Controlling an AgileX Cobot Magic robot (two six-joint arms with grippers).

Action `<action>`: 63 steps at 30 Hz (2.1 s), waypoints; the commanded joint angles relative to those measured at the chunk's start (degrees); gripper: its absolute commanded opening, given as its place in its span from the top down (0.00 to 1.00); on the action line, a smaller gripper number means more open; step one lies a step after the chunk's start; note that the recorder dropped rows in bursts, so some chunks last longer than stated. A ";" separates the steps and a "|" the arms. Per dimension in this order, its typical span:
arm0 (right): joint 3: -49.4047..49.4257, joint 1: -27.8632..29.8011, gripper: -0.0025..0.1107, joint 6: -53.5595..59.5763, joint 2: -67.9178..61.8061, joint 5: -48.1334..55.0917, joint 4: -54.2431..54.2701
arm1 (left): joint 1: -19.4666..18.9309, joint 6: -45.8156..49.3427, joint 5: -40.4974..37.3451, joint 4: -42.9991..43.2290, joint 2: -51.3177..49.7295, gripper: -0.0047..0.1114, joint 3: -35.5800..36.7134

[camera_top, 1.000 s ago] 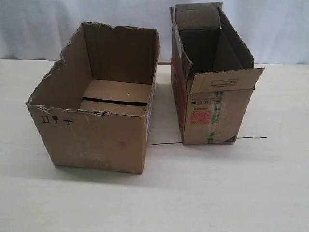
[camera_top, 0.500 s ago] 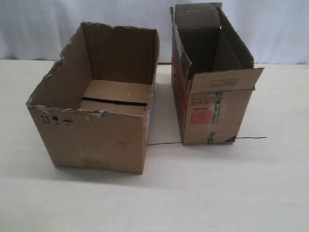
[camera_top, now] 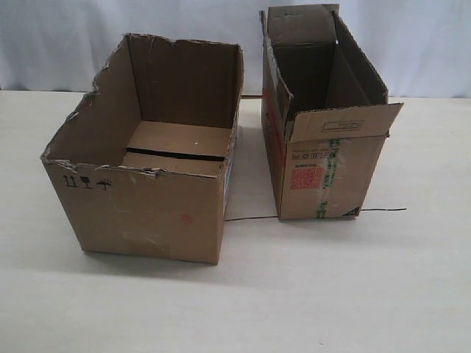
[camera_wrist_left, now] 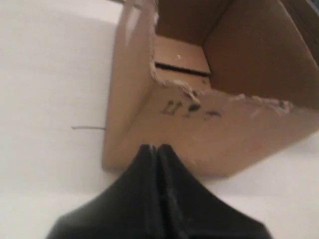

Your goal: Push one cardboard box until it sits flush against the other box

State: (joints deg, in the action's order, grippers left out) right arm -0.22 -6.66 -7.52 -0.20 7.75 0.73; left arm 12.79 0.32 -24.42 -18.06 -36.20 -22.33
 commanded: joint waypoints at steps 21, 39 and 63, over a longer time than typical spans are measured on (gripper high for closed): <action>0.22 -0.18 0.93 0.49 0.20 -0.40 0.13 | 26.05 15.84 23.80 -11.62 -26.80 0.96 7.51; 0.22 -0.18 0.93 0.49 0.20 -0.40 0.13 | 32.23 15.73 39.21 -11.10 -33.59 0.96 7.51; 0.22 -0.18 0.93 0.49 0.20 -0.40 0.13 | 34.55 13.34 52.60 -9.68 -48.21 0.96 0.01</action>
State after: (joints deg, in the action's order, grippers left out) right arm -0.22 -6.66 -7.52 -0.20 7.75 0.73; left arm 46.83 14.01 27.18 -28.29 -83.37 -20.62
